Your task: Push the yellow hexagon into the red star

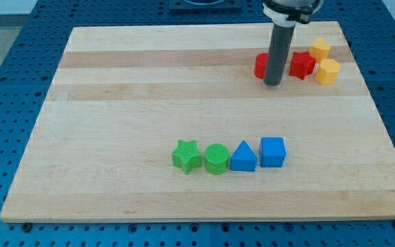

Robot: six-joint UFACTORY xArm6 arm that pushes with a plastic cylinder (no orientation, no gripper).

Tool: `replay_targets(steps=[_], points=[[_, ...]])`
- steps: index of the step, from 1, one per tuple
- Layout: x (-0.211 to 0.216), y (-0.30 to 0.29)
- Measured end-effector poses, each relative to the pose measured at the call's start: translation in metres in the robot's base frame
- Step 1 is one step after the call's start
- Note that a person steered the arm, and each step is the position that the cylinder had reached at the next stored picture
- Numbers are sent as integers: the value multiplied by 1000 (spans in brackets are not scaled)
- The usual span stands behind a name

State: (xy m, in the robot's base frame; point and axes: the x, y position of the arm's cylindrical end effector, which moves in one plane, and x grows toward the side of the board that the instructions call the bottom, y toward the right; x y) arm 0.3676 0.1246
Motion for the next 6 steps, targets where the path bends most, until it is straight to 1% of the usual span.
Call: replay_targets(steps=[1, 2, 3, 4, 5, 6], points=[[27, 48], [39, 86], [39, 157], [39, 176], [30, 178], [10, 175]])
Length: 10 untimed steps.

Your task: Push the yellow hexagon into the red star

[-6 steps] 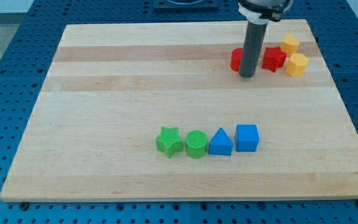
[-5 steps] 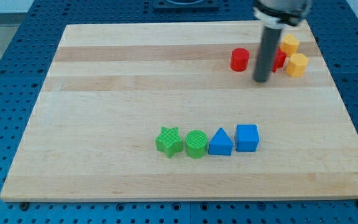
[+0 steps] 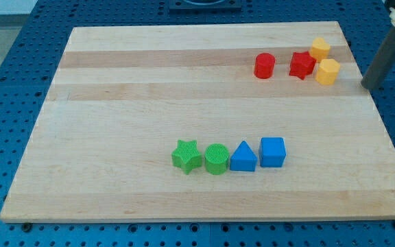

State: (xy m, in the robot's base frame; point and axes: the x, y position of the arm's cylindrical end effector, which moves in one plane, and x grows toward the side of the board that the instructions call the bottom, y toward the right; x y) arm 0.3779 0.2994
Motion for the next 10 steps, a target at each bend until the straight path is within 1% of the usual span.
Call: replay_targets(steps=[2, 3, 5, 8, 9, 10], points=[[-7, -14], [-8, -36], [-19, -52], [-19, -88], [-19, -96], [-19, -88]])
